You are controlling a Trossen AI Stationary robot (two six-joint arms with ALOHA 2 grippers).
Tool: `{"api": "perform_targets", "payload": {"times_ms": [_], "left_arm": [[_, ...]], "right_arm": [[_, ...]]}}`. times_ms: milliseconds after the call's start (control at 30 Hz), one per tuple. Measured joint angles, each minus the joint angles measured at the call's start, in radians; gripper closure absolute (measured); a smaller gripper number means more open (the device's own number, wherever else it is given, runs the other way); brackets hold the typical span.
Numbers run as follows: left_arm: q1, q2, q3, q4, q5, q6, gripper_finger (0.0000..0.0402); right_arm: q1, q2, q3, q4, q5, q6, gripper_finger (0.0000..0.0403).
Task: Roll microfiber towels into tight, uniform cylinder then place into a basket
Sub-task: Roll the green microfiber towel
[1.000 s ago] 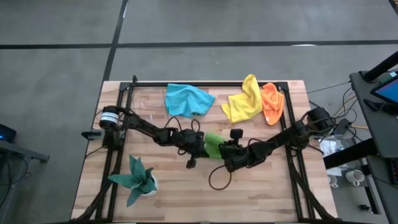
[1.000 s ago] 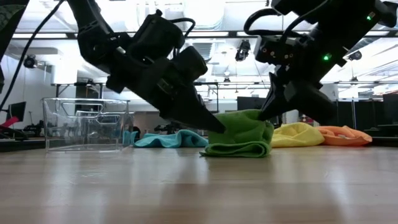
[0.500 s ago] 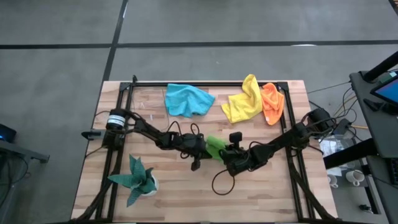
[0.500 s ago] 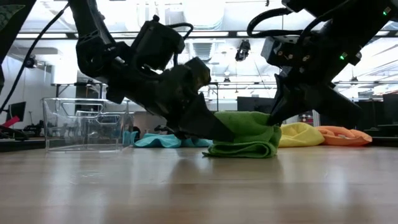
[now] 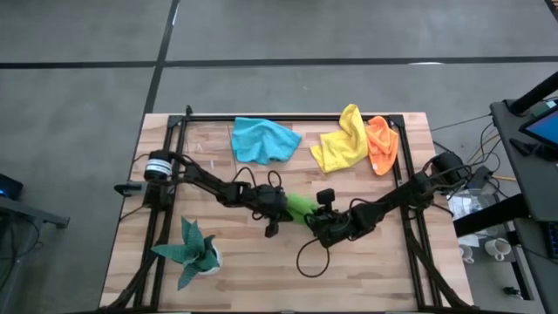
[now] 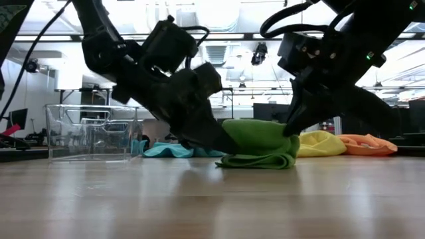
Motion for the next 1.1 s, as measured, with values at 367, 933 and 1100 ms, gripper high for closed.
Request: {"api": "perform_targets", "payload": {"times_ms": [367,933,1100], "left_arm": [[0.006,-0.202,-0.035,-0.057,0.011,0.01,0.0402],[0.027,-0.197,-0.019,-0.044,-0.094,0.058,0.0402],[0.029,-0.22,0.001,-0.066,-0.094,0.095,0.0402]], "right_arm": [[-0.005,0.03,-0.003,0.024,-0.135,-0.028,0.0394],[-0.05,0.082,0.032,0.103,-0.133,-0.038,0.0394],[-0.072,0.082,0.035,0.105,-0.132,-0.038,0.0394]]}}
